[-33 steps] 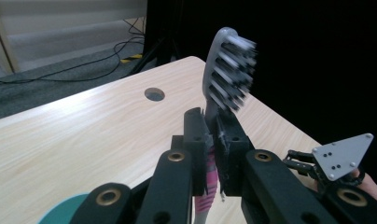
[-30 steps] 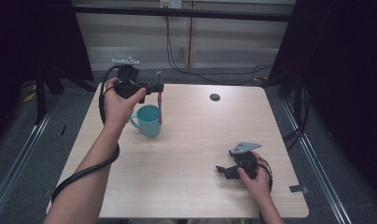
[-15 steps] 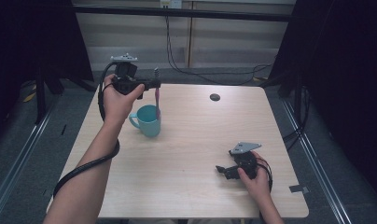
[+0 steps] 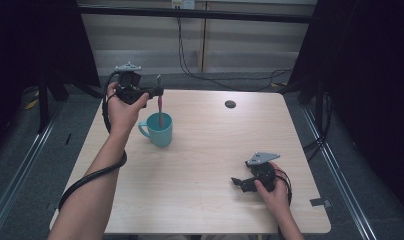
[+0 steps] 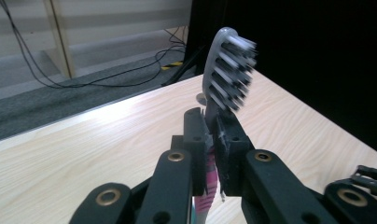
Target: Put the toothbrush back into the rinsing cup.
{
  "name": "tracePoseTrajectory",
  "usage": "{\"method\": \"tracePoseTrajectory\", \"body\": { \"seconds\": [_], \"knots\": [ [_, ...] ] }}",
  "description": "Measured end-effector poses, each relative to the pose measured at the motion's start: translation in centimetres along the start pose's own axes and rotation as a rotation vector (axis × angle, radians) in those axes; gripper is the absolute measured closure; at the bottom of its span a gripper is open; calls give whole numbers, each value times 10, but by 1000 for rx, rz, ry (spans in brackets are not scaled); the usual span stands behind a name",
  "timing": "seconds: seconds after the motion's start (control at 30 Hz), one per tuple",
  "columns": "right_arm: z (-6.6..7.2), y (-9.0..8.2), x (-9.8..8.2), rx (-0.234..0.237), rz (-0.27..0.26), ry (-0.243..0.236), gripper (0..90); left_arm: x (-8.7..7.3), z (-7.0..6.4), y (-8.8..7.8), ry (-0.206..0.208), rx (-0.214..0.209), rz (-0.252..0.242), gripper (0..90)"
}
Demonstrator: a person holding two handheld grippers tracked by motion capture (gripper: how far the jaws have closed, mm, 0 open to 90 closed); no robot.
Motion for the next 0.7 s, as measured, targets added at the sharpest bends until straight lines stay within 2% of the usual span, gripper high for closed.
{"method": "tracePoseTrajectory", "body": {
  "seconds": [0.2, 0.7],
  "knots": [
    [0, 0, 0, 0, 0, 0, 132, -10, 7, 9, 2, 18, 9, 844],
    [1, 0, 0, 3, 2, 2, 133, -37, 22, 26, -31, 66, 26, 842]
  ]
}}
Point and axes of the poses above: each handheld gripper's, and its own axes: y roughly forward along the jaws, x roughly out of its top, z roughly to its left, the point moved 10 cm from there along y, roughly forward along the jaws, and after that the axes turned 9 degrees about x, right-handed, at the moved point
